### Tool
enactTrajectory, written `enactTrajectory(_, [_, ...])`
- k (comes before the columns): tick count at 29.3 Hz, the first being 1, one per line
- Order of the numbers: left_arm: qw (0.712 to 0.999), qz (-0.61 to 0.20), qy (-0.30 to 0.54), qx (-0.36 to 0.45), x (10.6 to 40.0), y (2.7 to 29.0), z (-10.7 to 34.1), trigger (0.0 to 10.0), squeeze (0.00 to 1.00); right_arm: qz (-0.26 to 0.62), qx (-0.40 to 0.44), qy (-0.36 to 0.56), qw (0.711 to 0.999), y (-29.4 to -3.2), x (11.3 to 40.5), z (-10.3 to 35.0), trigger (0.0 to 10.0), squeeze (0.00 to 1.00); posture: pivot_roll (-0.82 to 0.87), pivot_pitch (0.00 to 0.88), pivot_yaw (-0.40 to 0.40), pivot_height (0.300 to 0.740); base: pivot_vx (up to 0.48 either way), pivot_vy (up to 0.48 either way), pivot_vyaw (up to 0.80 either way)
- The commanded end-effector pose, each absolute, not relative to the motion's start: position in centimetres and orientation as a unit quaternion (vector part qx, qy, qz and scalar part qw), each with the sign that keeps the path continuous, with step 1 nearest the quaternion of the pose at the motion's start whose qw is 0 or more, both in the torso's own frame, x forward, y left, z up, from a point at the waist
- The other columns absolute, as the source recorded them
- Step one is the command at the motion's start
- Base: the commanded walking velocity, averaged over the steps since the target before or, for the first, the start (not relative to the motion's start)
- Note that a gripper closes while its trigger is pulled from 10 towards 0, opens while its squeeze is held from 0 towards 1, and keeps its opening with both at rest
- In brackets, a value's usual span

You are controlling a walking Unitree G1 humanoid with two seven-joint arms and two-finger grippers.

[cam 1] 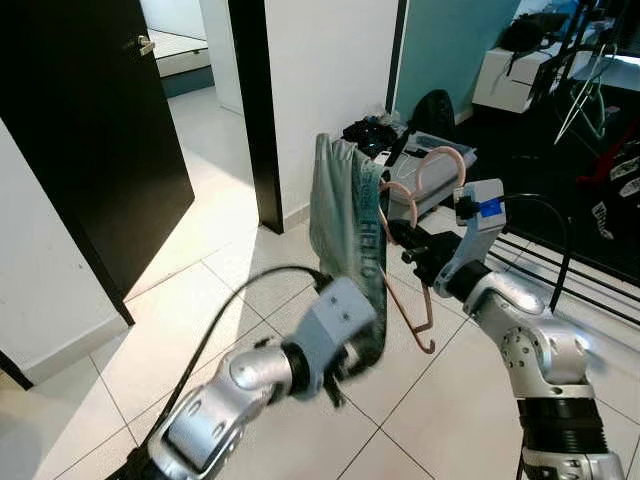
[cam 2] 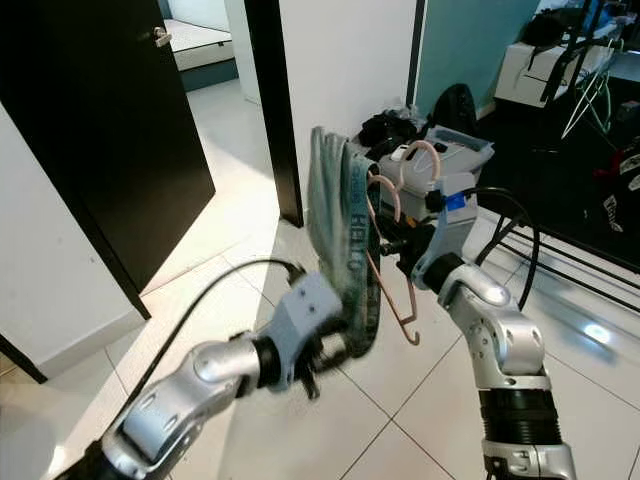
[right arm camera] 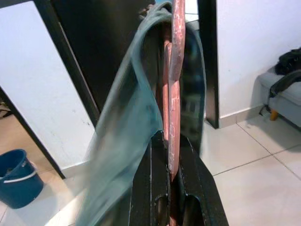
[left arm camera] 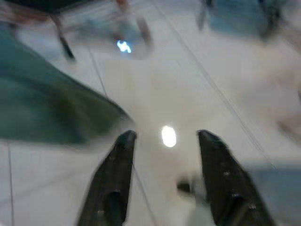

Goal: Hang hanger

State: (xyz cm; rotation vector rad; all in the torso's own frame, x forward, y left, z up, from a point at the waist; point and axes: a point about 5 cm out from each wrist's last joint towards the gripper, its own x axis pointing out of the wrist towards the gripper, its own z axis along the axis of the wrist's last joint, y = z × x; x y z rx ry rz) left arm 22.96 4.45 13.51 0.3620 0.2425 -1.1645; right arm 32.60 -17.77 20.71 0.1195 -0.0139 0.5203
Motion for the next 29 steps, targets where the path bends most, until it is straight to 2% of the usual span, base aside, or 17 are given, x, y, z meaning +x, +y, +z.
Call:
enactTrajectory(1, [0.784,-0.572,0.149,0.189,22.0,5.3,12.6,10.0,1.00,0.275,0.054,-0.037,0.959,-17.8,32.7,22.1,10.0,0.00,-0.08,0.000,0.025,0.731,0.000,0.000,0.00])
enactTrajectory(5, [0.756,-0.589,0.180,0.223,21.2,7.4,12.2,10.0,1.00,0.318,0.039,-0.059,0.945,-18.5,32.3,23.3,10.0,0.00,-0.07,0.000,0.022,0.731,0.000,0.000,0.00])
enactTrajectory(9, [0.760,-0.572,0.182,0.250,21.7,8.8,12.6,10.0,1.00,0.359,0.039,-0.067,0.930,-19.1,31.8,24.0,10.0,0.00,-0.07,0.000,0.019,0.731,0.000,0.000,0.00])
enactTrajectory(10, [0.778,-0.546,0.166,0.263,22.8,9.5,13.4,10.0,1.00,0.391,0.045,-0.066,0.917,-19.3,31.3,24.2,10.0,0.00,-0.06,0.000,0.015,0.731,0.000,0.000,0.00])
enactTrajectory(12, [0.778,-0.546,0.166,0.263,22.8,9.5,13.4,10.0,1.00,0.391,0.045,-0.066,0.917,-19.3,31.3,24.2,10.0,0.00,-0.06,0.000,0.015,0.731,0.000,0.000,0.00])
enactTrajectory(13, [0.799,-0.517,0.143,0.272,23.9,10.1,14.4,10.0,1.00,0.427,0.054,-0.063,0.901,-19.5,30.7,24.3,10.0,0.00,-0.07,0.000,0.015,0.731,0.000,0.000,0.00])
enactTrajectory(14, [0.799,-0.517,0.143,0.272,23.9,10.1,14.4,10.0,1.00,0.427,0.054,-0.063,0.901,-19.5,30.7,24.3,10.0,0.00,-0.07,0.000,0.015,0.731,0.000,0.000,0.00])
enactTrajectory(15, [0.832,-0.468,0.093,0.283,25.7,10.9,16.5,10.0,1.00,0.472,0.060,-0.051,0.878,-19.8,29.7,24.1,10.0,0.00,-0.07,0.000,0.015,0.731,0.000,0.000,0.00])
enactTrajectory(16, [0.832,-0.468,0.093,0.283,25.7,10.9,16.5,10.0,1.00,0.472,0.060,-0.051,0.878,-19.8,29.7,24.1,10.0,0.00,-0.07,0.000,0.015,0.731,0.000,0.000,0.00])
enactTrajectory(17, [0.861,-0.425,0.033,0.278,27.3,12.0,19.6,10.0,1.00,0.512,0.056,-0.034,0.857,-20.2,28.8,23.5,10.0,0.00,-0.07,0.000,0.017,0.731,0.000,0.000,0.00])
enactTrajectory(18, [0.861,-0.425,0.033,0.278,27.3,12.0,19.6,10.0,1.00,0.512,0.056,-0.034,0.857,-20.2,28.8,23.5,10.0,0.00,-0.07,0.000,0.017,0.731,0.000,0.000,0.00])
enactTrajectory(19, [0.876,-0.402,-0.018,0.265,28.1,13.2,22.8,10.0,0.34,0.535,0.045,-0.015,0.843,-20.6,28.1,22.7,10.0,0.00,-0.07,0.000,0.023,0.731,0.000,0.000,0.00])
enactTrajectory(20, [0.880,-0.396,-0.054,0.256,28.2,14.2,25.2,10.0,0.00,0.551,0.038,0.000,0.833,-20.8,27.7,22.1,10.0,0.00,-0.07,0.000,0.023,0.731,0.000,0.000,0.00])
enactTrajectory(21, [0.880,-0.396,-0.054,0.256,28.2,14.2,25.2,10.0,0.00,0.551,0.038,0.000,0.833,-20.8,27.7,22.1,10.0,0.00,-0.07,0.000,0.023,0.731,0.000,0.000,0.00])
enactTrajectory(23, [0.863,-0.431,-0.085,0.247,27.4,16.5,28.8,10.0,0.00,0.578,0.033,0.024,0.815,-21.0,27.0,21.2,10.0,0.00,-0.06,0.000,0.032,0.731,0.000,0.000,0.00])
enactTrajectory(25, [0.856,-0.444,-0.091,0.251,27.1,17.4,30.0,10.0,0.00,0.584,0.027,0.034,0.810,-20.9,26.8,20.9,10.0,0.00,-0.06,0.000,0.032,0.731,0.000,0.000,0.00])
enactTrajectory(29, [0.847,-0.457,-0.091,0.254,26.7,18.0,30.9,10.0,0.00,0.588,0.012,0.046,0.808,-20.9,26.8,20.5,10.0,0.00,-0.06,0.000,0.032,0.731,0.000,0.000,0.00])
